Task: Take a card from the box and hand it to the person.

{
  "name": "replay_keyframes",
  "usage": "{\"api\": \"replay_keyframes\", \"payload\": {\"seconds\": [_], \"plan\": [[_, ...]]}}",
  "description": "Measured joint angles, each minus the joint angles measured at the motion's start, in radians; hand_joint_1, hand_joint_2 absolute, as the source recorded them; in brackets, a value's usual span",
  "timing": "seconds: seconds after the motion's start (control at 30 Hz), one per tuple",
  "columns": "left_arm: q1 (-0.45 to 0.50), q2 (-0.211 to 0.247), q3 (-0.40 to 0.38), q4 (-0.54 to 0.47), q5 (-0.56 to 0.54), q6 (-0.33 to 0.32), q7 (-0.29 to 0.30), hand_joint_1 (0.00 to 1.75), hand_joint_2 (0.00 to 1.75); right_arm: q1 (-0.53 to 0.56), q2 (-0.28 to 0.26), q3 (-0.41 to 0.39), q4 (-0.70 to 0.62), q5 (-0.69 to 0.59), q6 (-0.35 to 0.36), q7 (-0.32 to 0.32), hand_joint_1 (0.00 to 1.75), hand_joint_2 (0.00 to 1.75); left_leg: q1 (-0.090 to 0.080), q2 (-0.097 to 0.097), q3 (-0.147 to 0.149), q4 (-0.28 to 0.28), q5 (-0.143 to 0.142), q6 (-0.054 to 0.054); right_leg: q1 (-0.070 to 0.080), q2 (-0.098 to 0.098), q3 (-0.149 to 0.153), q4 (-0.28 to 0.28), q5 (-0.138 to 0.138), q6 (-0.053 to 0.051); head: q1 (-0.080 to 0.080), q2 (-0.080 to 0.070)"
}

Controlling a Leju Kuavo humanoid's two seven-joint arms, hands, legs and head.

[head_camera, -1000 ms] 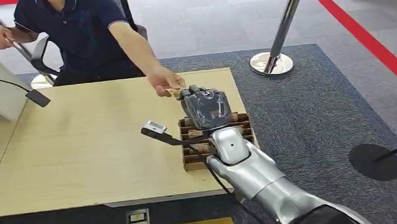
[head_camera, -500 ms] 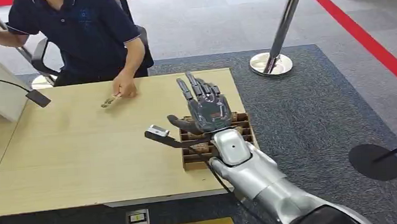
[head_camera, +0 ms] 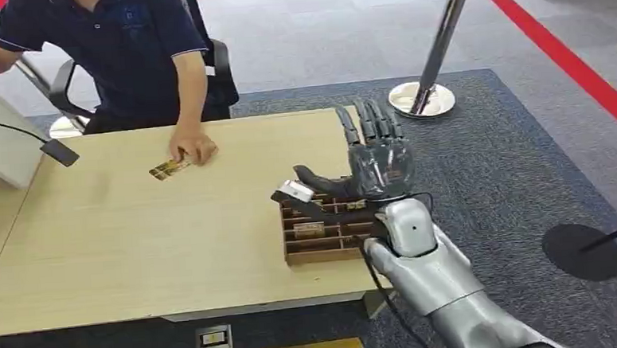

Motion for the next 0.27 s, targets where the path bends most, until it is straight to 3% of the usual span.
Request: {"api": "replay_keyframes", "payload": {"seconds": [0.1, 0.23, 0.27], "plan": [[0.005, 0.000, 0.015, 0.000, 0.010, 0.005, 0.004, 0.00, 1.75, 0.085, -0.019, -0.132, -0.150, -0.034, -0.001, -0.078, 0.00, 0.00, 0.000, 0.000, 0.000, 0.000, -0.001, 0.001, 0.000, 0.000, 0.000, -0.001, 0.000, 0.000, 0.000, 0.000], [0.006, -0.002, 0.030, 0.000, 0.023, 0.010, 0.015, 0.00, 1.75, 0.169, -0.015, -0.345, -0.320, -0.145, -0.002, -0.262, 0.00, 0.00, 0.000, 0.000, 0.000, 0.000, -0.001, 0.001, 0.000, 0.000, 0.000, -0.001, 0.000, 0.000, 0.000, 0.000], [0.007, -0.003, 0.036, 0.000, 0.026, 0.014, 0.019, 0.00, 1.75, 0.184, -0.002, -0.416, -0.357, -0.212, -0.002, -0.336, 0.00, 0.00, 0.000, 0.000, -0.001, 0.000, -0.001, 0.001, 0.000, 0.000, 0.000, -0.001, 0.000, 0.000, 0.000, 0.000]]}}
